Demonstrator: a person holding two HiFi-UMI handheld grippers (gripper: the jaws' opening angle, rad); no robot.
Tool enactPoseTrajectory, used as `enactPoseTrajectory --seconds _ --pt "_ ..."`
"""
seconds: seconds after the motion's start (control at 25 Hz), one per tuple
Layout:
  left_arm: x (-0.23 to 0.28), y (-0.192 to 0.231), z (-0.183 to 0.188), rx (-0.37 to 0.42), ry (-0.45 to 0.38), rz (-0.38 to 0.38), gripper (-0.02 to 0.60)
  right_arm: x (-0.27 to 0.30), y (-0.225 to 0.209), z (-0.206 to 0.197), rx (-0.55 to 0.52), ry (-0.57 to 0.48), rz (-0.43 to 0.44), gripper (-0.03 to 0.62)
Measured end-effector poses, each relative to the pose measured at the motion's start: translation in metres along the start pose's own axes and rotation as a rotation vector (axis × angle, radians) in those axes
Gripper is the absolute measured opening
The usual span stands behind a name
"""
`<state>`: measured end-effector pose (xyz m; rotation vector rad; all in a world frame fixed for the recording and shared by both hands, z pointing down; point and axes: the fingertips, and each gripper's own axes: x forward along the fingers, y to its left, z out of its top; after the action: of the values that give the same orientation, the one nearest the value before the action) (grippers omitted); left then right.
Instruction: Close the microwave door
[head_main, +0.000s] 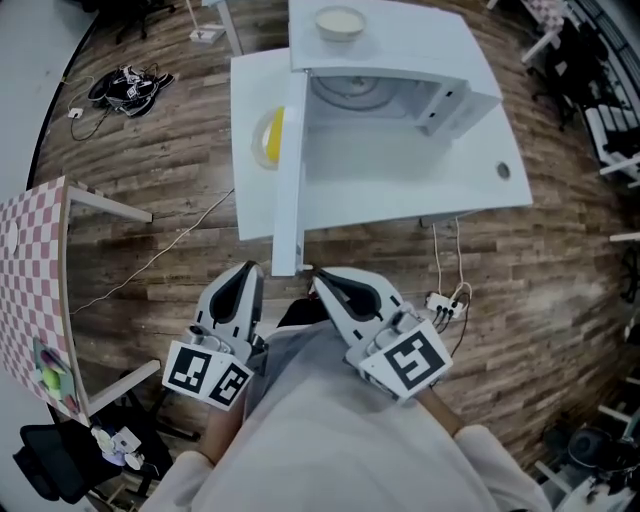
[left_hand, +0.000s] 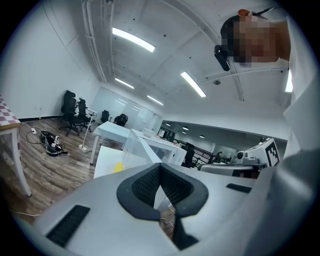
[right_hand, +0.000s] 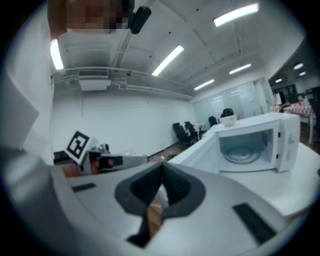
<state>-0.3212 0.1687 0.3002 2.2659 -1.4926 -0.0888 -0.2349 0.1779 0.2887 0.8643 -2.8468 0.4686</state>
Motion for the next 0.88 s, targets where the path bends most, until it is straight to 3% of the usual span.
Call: enactPoseTrajectory --seconds 0.28,0.88 --pt "0.010 0.006 -0.014 -0.003 0.057 -0.003 0.017 -0.004 -0.016 0.001 0.023 0.000 -0.030 0.021" --pt "0.023 0.013 -0.031 -0.038 0.089 0.064 0.017 0.001 -0.033 0.001 0.042 0.025 0.031 0.021"
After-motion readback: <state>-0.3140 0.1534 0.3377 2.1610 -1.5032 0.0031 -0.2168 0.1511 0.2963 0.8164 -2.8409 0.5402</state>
